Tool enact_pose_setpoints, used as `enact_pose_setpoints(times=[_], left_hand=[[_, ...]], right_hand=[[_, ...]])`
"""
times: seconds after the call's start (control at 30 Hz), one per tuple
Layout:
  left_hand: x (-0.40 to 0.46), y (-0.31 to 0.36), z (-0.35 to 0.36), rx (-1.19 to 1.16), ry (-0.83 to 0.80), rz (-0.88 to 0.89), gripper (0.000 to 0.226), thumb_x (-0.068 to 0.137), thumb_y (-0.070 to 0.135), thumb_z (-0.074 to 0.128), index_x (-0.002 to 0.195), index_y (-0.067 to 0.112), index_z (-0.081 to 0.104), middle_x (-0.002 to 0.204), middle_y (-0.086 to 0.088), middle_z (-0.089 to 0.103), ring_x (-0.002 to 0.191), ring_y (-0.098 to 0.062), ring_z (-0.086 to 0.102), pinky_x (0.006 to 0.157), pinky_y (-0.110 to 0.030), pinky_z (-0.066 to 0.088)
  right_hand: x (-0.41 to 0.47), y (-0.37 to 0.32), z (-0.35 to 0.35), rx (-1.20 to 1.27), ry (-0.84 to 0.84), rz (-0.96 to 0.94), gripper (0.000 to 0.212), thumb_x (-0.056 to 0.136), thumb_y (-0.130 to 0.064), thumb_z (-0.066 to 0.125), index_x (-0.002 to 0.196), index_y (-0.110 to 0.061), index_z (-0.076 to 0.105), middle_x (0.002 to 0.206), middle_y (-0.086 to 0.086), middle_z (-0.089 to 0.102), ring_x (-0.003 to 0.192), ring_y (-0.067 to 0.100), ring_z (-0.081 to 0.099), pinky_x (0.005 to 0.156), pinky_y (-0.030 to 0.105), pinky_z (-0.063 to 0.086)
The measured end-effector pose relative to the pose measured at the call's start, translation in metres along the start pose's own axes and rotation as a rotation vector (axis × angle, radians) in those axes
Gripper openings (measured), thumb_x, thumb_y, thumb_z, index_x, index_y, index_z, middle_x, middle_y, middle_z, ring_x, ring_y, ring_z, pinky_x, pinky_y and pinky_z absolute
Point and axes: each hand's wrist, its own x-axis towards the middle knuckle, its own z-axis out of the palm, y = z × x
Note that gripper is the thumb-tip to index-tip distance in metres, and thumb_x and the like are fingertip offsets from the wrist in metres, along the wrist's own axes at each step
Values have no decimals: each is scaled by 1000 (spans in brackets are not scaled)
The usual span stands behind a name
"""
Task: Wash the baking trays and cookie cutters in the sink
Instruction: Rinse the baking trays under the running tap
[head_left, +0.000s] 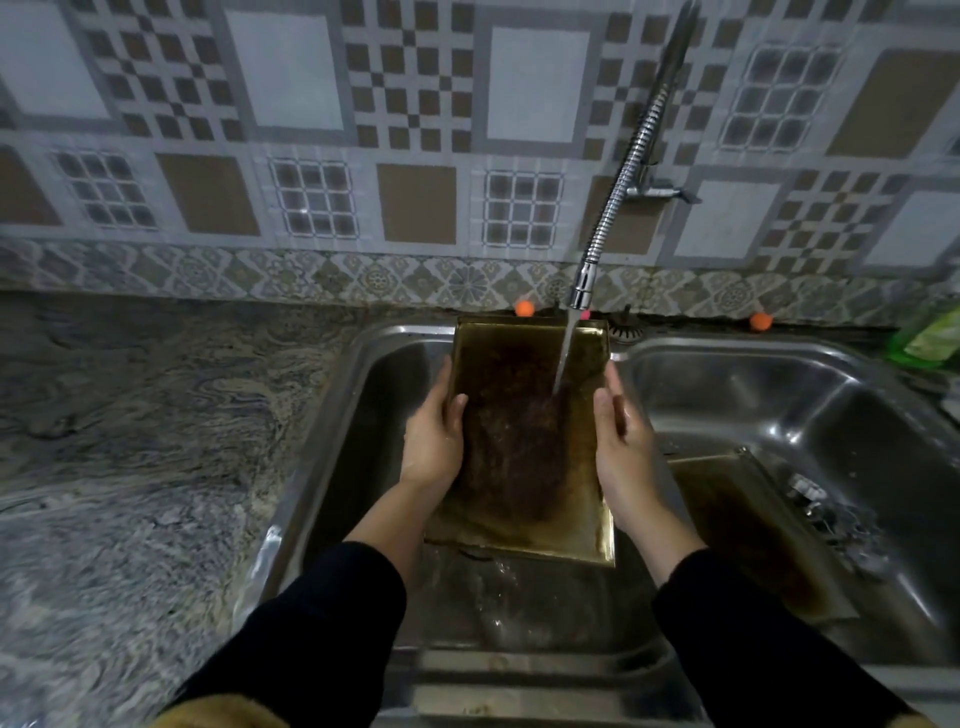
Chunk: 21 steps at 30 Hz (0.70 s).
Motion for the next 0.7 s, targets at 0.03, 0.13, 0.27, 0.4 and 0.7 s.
enact_pose_setpoints(times=[0.03, 0.13, 0.27, 0.4, 0.7], left_hand=[[-1, 1, 0, -48, 15, 11, 48, 103, 27, 37, 148, 40, 27, 148, 8, 41, 137, -10, 36, 113, -32, 30], [-10, 6, 4, -95, 29, 83, 46, 104, 21, 37, 147, 36, 31, 145, 11, 43, 131, 2, 37, 109, -23, 32], [-22, 10, 19, 59, 58, 261, 47, 102, 13, 41, 147, 27, 37, 134, 21, 46, 118, 20, 42, 101, -8, 37], [-40, 9, 34, 185, -68, 378, 54, 99, 9, 45, 149, 28, 33, 145, 14, 42, 130, 11, 37, 104, -7, 32], [-46, 21, 62, 254, -193, 457, 46, 104, 35, 25, 149, 38, 20, 158, 16, 16, 145, 2, 12, 120, -29, 17]], right_hand=[[1, 3, 0, -80, 12, -12, 49, 98, -44, 39, 146, -39, 31, 150, -10, 35, 131, 3, 33, 97, 20, 31], [9, 13, 6, -381, -30, 20, 60, 95, -55, 36, 149, -44, 12, 156, -4, 25, 139, 19, 32, 102, 33, 37], [18, -6, 25, -219, -176, 172, 90, 84, -63, 53, 148, -44, -7, 161, -4, 1, 146, 23, 13, 112, 42, 22], [31, -40, 40, 56, -66, 155, 97, 84, -50, 64, 150, -38, -6, 157, -1, 21, 141, 21, 28, 99, 28, 27], [35, -53, 23, 101, 187, -34, 66, 96, -24, 54, 150, -34, 19, 156, -6, 25, 140, 12, 27, 100, 21, 27]])
